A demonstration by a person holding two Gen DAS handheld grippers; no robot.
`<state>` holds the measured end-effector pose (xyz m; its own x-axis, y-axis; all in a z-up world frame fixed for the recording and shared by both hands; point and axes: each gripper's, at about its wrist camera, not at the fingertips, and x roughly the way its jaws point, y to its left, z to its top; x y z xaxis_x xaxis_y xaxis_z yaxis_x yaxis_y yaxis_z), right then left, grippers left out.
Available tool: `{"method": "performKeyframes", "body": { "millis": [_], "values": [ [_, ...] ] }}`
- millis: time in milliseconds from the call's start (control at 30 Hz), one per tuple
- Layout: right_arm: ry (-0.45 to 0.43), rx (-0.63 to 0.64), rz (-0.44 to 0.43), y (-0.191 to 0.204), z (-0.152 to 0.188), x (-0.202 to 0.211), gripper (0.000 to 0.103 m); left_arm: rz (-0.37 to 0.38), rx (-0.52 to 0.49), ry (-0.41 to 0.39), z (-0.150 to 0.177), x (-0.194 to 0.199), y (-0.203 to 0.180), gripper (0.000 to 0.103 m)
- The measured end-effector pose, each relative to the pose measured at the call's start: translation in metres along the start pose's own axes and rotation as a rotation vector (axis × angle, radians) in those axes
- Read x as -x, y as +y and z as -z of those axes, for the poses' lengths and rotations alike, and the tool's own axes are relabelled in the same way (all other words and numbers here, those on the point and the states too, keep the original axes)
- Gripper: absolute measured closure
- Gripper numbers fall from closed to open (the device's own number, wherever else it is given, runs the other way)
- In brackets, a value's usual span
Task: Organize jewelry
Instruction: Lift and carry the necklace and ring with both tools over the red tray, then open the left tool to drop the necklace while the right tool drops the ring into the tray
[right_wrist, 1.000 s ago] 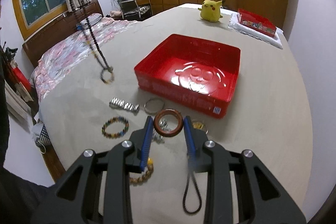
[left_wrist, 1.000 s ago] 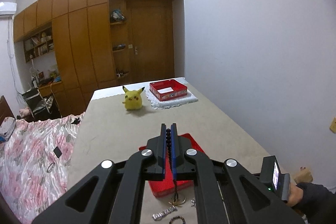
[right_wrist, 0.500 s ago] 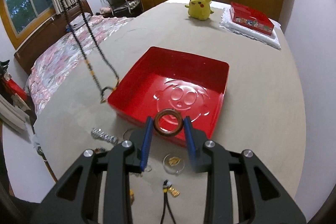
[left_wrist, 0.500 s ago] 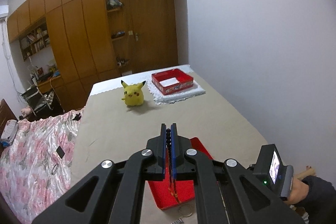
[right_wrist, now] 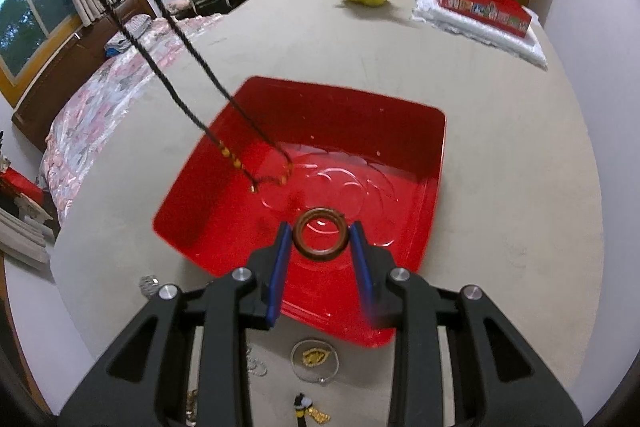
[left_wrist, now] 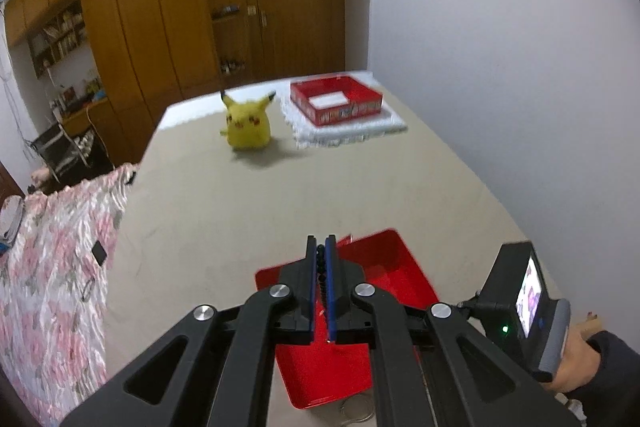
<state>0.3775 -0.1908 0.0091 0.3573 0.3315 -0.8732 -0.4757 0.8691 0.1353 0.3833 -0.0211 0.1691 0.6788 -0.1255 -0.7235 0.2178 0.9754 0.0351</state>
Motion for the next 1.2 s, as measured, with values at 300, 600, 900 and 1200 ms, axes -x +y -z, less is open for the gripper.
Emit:
{"method": "performKeyframes", "body": {
  "millis": [300, 600, 900, 1200],
  "values": [
    [0.08, -0.009, 0.032, -0.005, 0.009, -0.049, 0.074, 0.053, 0.012, 0.12, 0.054, -0.078, -0.004, 0.1],
    [0.127, -0.005, 0.068, -0.006, 0.014, -0.078, 0.074, 0.096, 0.047, 0.247, 0.108, -0.137, -0.007, 0.1],
    [0.125, 0.003, 0.103, -0.004, 0.015, -0.082, 0.074, 0.104, 0.057, 0.312, 0.144, -0.157, -0.011, 0.099],
    [0.121, 0.005, 0.138, -0.001, 0.015, -0.081, 0.069, 0.095, 0.059, 0.321, 0.149, -0.152, -0.008, 0.085]
  ]
}}
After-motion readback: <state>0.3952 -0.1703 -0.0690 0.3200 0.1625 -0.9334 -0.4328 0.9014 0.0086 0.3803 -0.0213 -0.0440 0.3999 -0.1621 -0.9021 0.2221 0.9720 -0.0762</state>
